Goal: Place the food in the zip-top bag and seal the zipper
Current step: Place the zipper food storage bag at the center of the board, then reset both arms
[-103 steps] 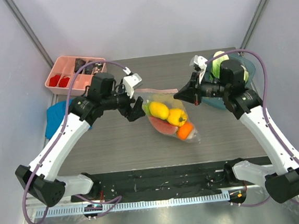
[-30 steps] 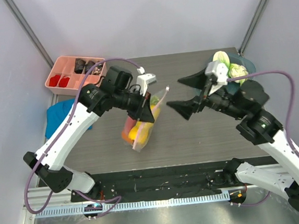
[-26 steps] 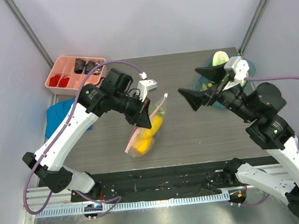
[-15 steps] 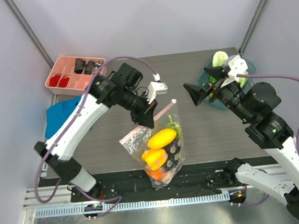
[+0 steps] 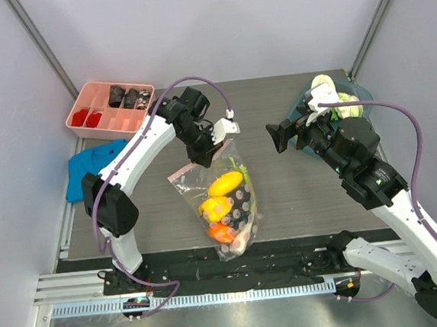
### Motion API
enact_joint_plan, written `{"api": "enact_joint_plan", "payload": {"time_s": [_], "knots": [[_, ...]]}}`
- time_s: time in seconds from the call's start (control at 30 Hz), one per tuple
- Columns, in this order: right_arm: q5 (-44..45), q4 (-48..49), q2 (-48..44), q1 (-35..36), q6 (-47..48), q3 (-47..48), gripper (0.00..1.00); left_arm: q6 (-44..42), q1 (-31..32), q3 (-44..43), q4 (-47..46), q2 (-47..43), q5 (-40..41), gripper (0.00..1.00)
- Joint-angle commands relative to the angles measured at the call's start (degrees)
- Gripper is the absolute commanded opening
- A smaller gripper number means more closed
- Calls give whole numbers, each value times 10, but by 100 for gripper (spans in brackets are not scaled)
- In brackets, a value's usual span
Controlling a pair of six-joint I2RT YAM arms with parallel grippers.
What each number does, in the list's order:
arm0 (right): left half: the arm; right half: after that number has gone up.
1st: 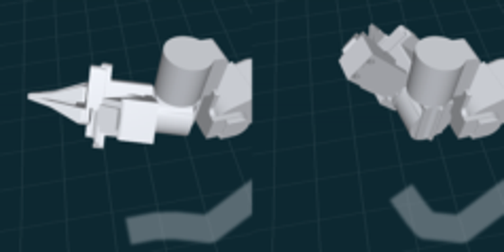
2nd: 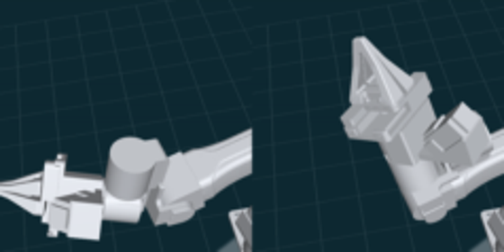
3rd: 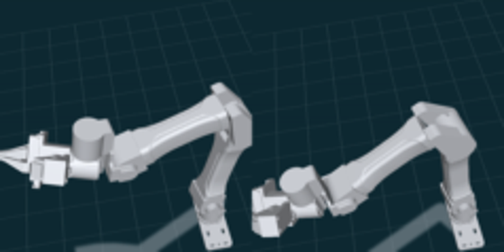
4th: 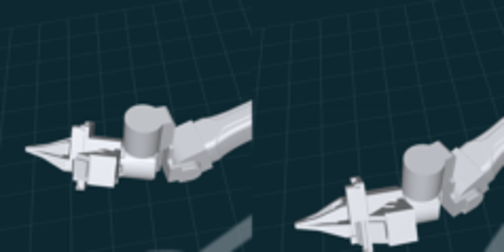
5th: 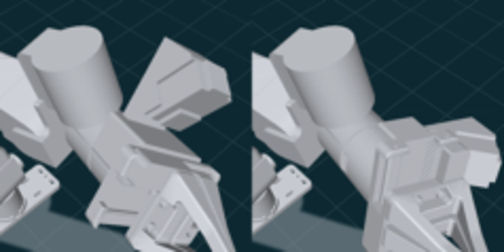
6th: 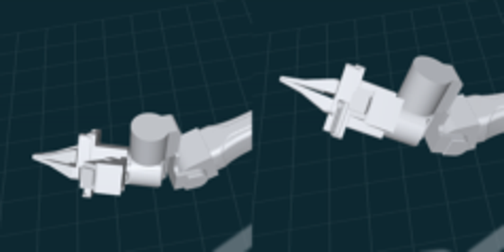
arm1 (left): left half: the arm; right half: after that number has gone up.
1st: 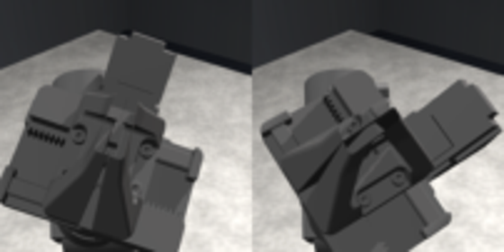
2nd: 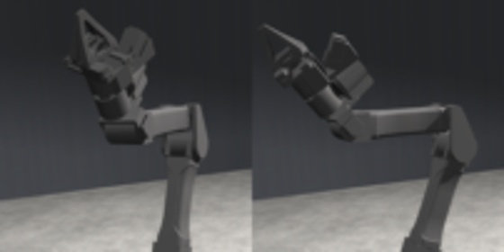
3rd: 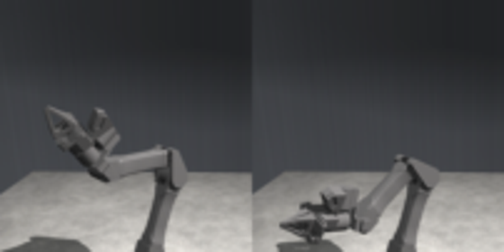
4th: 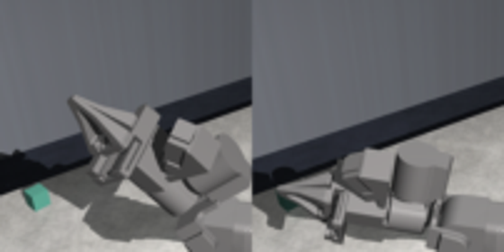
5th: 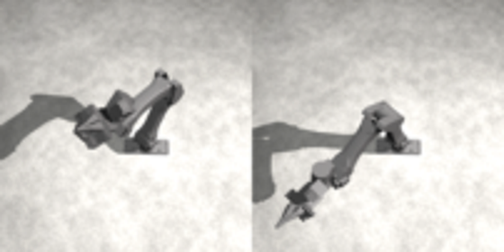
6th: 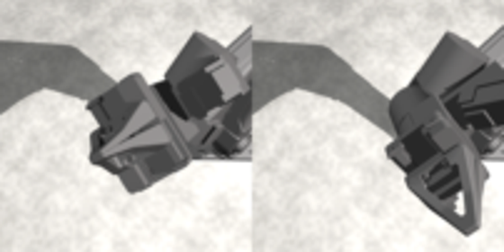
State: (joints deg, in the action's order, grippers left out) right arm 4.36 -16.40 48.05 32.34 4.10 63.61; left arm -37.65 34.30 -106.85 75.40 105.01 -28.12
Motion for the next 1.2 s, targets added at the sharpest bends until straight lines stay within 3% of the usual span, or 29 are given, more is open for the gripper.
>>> {"api": "enact_joint_plan", "payload": {"time_s": [0.0, 0.33, 0.47, 0.5, 0.57, 0.63, 0.67, 0.73, 0.77, 0.97, 1.07, 1.17], "knots": [[16, 18, 2, -10, -18, -15, 100, -116, -17, -1, -97, 14, 21, 0], [4, 18, 2, -37, -65, -60, 100, -186, -50, 2, -203, 60, 7, 1], [-5, 17, 8, -51, -93, -69, 100, -133, -56, -19, -243, 73, 31, 13], [-5, 18, 12, -59, -97, -72, 100, -91, -68, -27, -246, 74, 22, 31], [-15, 12, 20, -70, -105, -79, 100, -39, -79, -56, -244, 67, 0, 56], [-62, 7, 27, -102, -118, -80, 99, 28, -95, -71, -233, 55, -19, 63], [-81, 3, 36, -114, -123, -79, 100, 54, -100, -71, -232, 36, -19, 71], [-109, 1, 48, -149, -140, -69, 100, 131, -115, -59, -242, 12, -18, 97], [-148, 0, 65, -159, -142, -64, 100, 154, -122, -57, -246, -1, -19, 100], [-243, -27, 135, -240, -140, 6, 100, 312, -178, -62, -201, -69, 0, 100], [-290, -62, 182, -284, -147, 43, 100, 346, -208, -57, -163, -88, -10, 100], [-332, -77, 199, -310, -146, 42, 100, 369, -255, 2, -170, -119, -8, 100]]}}
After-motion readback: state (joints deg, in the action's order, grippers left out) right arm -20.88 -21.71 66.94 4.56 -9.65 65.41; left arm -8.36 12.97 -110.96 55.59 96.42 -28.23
